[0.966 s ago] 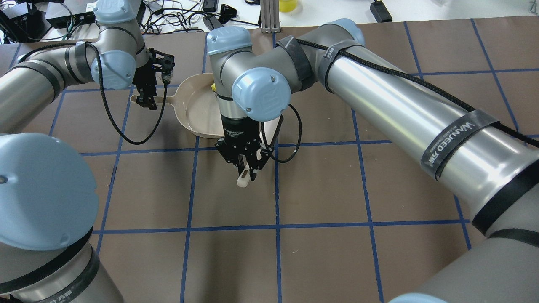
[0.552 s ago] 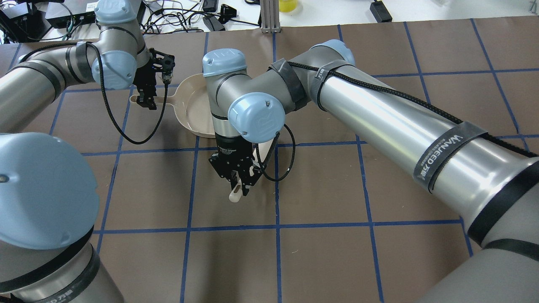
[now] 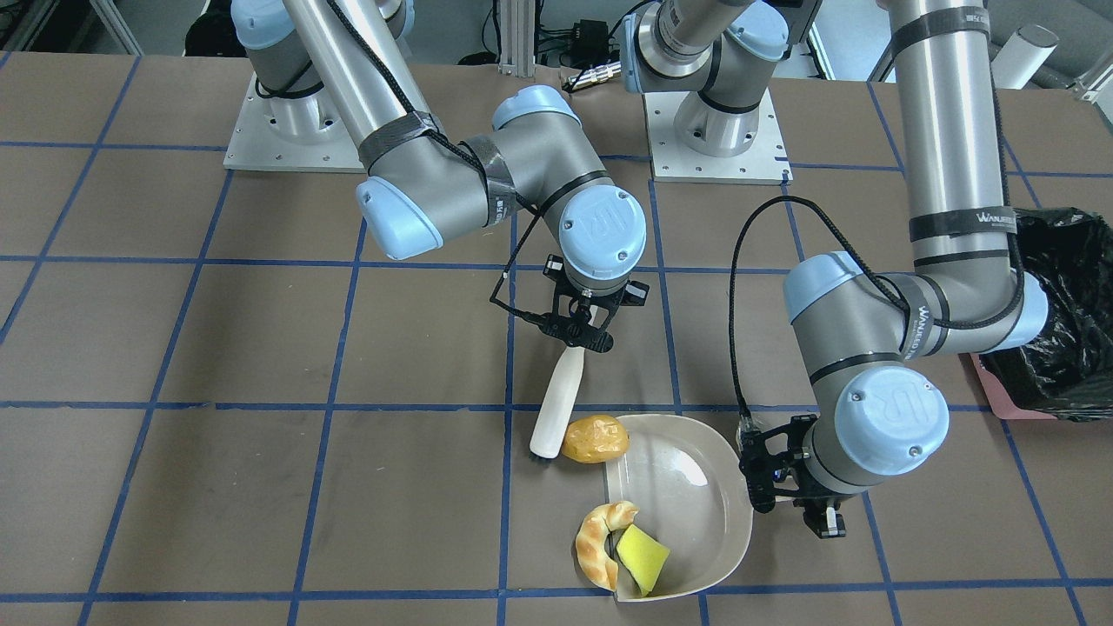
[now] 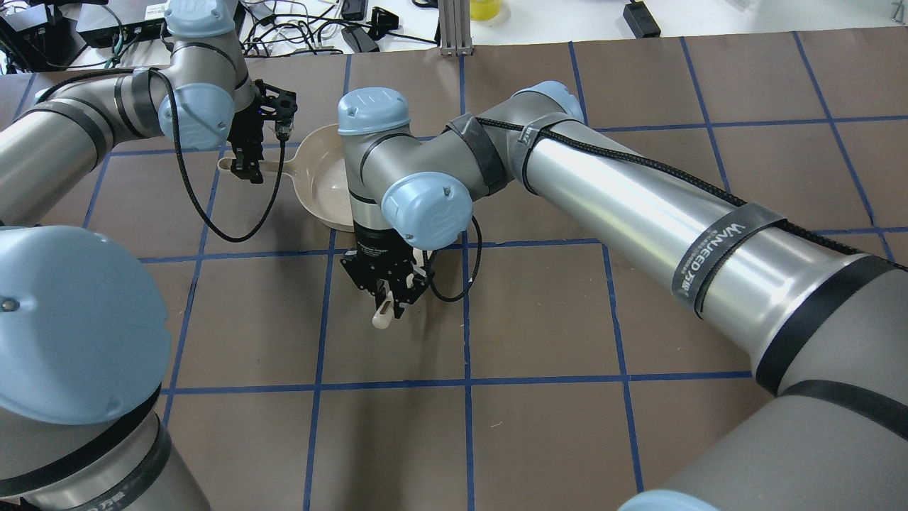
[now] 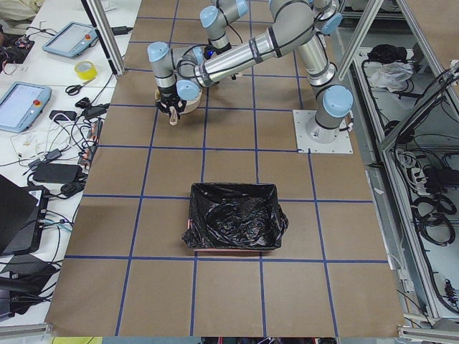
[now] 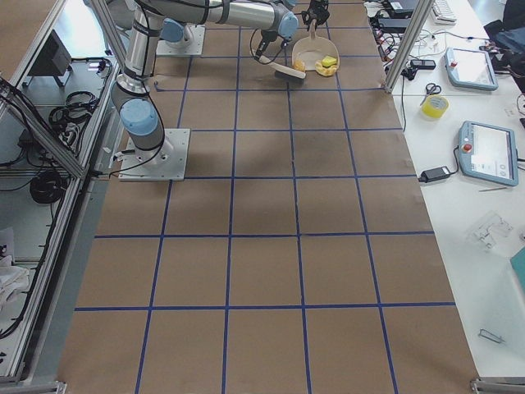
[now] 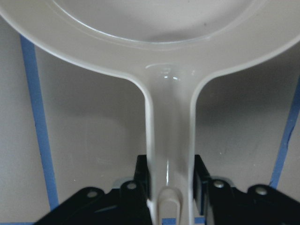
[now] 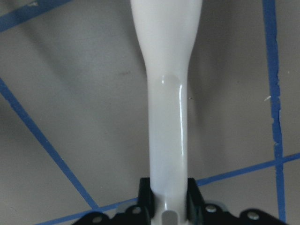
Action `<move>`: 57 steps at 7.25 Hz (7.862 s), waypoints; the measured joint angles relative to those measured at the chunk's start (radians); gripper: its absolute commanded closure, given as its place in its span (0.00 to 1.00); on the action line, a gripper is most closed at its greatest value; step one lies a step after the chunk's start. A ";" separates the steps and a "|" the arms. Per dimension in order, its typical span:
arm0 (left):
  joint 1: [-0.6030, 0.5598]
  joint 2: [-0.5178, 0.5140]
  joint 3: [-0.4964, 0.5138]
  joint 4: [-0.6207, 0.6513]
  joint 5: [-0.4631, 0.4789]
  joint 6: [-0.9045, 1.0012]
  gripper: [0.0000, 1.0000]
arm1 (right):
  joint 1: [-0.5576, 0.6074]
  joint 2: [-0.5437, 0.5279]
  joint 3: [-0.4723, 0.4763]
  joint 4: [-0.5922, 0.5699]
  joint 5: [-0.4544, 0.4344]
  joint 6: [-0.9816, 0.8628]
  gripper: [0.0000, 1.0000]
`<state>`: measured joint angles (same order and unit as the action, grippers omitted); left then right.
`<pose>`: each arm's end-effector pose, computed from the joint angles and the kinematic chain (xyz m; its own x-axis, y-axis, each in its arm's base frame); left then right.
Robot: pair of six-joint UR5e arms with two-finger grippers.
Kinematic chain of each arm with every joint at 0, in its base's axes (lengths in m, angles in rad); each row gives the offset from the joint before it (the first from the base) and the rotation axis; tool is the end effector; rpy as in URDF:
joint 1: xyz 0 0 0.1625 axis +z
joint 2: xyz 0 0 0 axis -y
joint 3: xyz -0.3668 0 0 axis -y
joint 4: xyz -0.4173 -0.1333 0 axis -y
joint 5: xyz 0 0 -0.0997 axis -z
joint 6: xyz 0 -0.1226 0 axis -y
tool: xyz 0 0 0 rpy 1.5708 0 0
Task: Sweep and dump trash into bin
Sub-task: 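Lift the brush with the right gripper and reposition behind remaining toys, then sweep the remaining toys into the dustpan with the right gripper's brush, then lift the loaded dustpan toward the bin while the right gripper returns the brush, then tip the dustpan over the bin while the right gripper sets down the brush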
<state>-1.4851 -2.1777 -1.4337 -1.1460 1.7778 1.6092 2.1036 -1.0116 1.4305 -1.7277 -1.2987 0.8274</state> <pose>-0.0499 -0.6823 0.1505 -0.0480 0.9974 0.0528 0.9784 0.0363 0.2034 0.4691 -0.4682 0.1638 -0.9466 0.3219 0.0150 0.3048 0.8791 0.3664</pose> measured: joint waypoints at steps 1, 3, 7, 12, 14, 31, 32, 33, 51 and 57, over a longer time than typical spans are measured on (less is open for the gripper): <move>-0.010 0.000 0.000 0.000 0.014 -0.007 0.93 | -0.006 0.012 -0.010 -0.029 0.001 -0.034 1.00; -0.016 0.000 0.000 0.000 0.021 -0.010 0.93 | -0.010 0.061 -0.068 -0.073 0.001 -0.098 1.00; -0.017 -0.001 0.000 0.000 0.022 -0.011 0.93 | -0.011 0.138 -0.178 -0.088 -0.001 -0.193 1.00; -0.017 0.001 -0.005 0.001 0.018 -0.010 0.94 | 0.012 0.184 -0.248 -0.084 0.016 -0.178 1.00; -0.019 0.001 -0.006 0.002 0.010 -0.010 0.94 | 0.018 0.168 -0.251 -0.045 0.002 -0.193 1.00; 0.256 0.103 0.012 -0.094 -0.282 0.316 0.97 | -0.895 -0.147 0.147 -0.004 -0.403 -1.182 1.00; 0.314 0.119 0.018 -0.130 -0.289 0.420 0.97 | -0.896 -0.139 0.149 -0.007 -0.401 -1.183 1.00; 0.385 0.129 0.034 -0.179 -0.307 0.515 0.98 | -0.896 -0.131 0.150 -0.008 -0.400 -1.184 1.00; 0.866 0.080 0.222 0.163 -0.141 1.761 0.99 | -0.913 -0.124 0.148 -0.052 -0.371 -1.181 0.11; 0.875 0.291 -0.220 0.657 -0.155 1.831 1.00 | -0.903 -0.432 -0.028 0.235 -0.290 -1.183 0.09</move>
<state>-0.6097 -1.8865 -1.6532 -0.4893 1.6230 3.4404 1.2010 -1.4434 1.4025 -1.4928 -1.5885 -0.3555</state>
